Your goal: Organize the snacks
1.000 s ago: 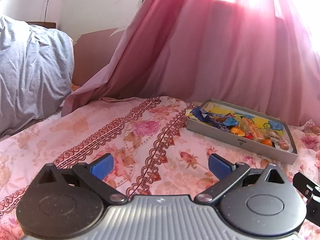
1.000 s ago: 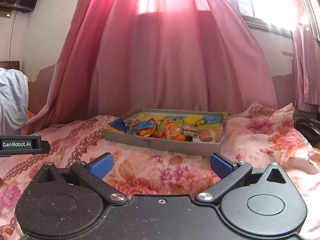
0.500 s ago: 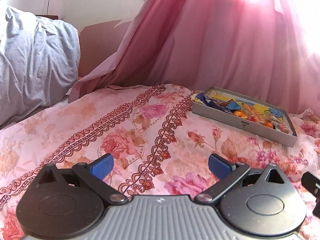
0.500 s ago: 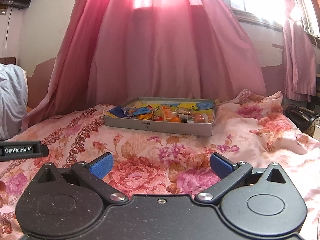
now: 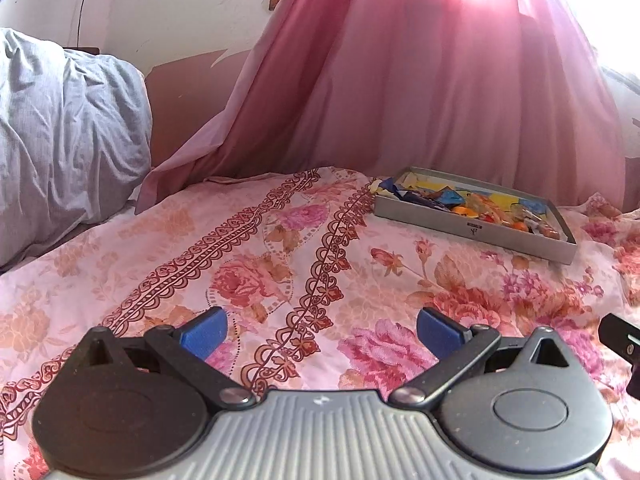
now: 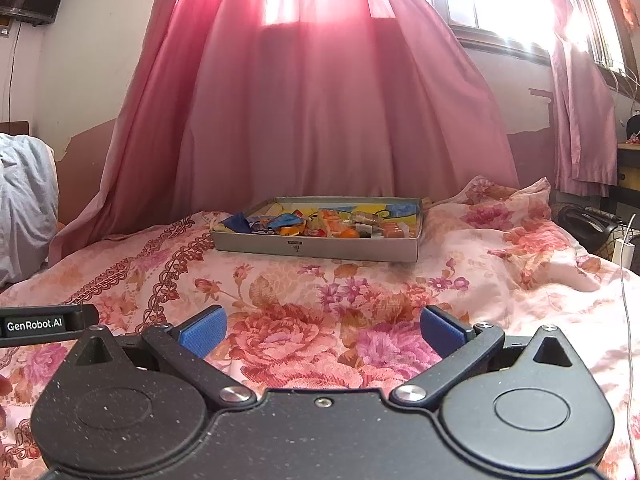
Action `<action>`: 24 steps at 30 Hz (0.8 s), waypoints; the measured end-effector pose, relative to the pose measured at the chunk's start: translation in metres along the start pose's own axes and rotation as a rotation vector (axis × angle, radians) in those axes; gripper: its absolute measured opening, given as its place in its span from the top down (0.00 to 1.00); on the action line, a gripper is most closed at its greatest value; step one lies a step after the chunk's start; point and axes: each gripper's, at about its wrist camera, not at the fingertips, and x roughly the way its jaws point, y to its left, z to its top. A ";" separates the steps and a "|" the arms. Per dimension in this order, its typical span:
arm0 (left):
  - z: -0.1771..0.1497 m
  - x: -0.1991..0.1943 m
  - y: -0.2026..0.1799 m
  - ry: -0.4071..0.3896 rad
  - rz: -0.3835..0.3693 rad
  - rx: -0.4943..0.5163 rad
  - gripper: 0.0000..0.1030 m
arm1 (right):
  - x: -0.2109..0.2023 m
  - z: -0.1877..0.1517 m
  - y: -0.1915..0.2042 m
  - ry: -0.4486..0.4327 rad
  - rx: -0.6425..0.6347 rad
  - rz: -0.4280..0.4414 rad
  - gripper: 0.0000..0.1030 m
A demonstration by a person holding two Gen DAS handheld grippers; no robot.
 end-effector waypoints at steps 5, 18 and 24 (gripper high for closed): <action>-0.001 -0.002 0.009 -0.002 -0.012 -0.020 0.00 | -0.006 -0.002 0.005 -0.012 0.008 -0.021 0.01; -0.007 0.005 0.024 -0.014 -0.010 -0.001 0.00 | -0.005 -0.012 0.020 -0.020 0.012 -0.034 0.01; -0.012 0.008 0.020 -0.028 -0.015 0.035 0.00 | 0.005 -0.015 0.022 -0.005 0.009 -0.043 0.01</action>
